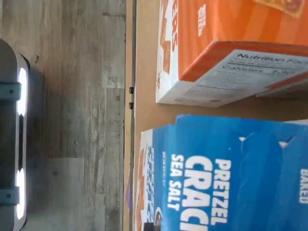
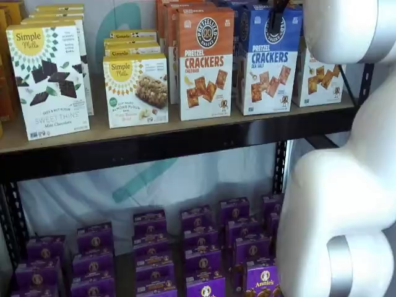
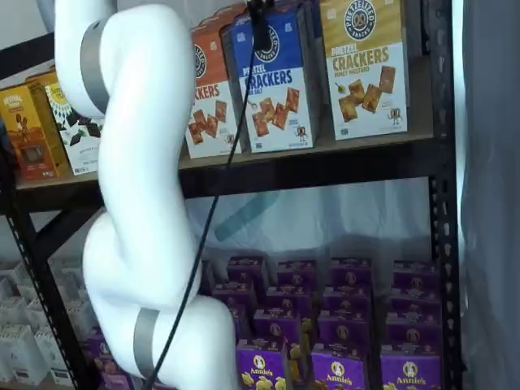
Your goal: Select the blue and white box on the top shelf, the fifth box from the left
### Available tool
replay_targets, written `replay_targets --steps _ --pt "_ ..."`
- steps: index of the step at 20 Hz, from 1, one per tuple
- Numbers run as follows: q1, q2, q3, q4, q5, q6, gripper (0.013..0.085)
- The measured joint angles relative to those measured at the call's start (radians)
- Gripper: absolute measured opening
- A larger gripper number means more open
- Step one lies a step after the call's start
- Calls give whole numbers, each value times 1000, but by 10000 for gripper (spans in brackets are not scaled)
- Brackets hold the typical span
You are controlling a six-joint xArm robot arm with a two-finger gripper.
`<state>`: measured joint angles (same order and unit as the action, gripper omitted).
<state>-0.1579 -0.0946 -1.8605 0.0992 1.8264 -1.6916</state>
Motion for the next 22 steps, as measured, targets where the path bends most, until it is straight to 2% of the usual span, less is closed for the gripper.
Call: replay_targets --steps 8,22 --pt "-3 -21 7 8 23 2 610" --pt "-1 -141 101 18 52 10 610"
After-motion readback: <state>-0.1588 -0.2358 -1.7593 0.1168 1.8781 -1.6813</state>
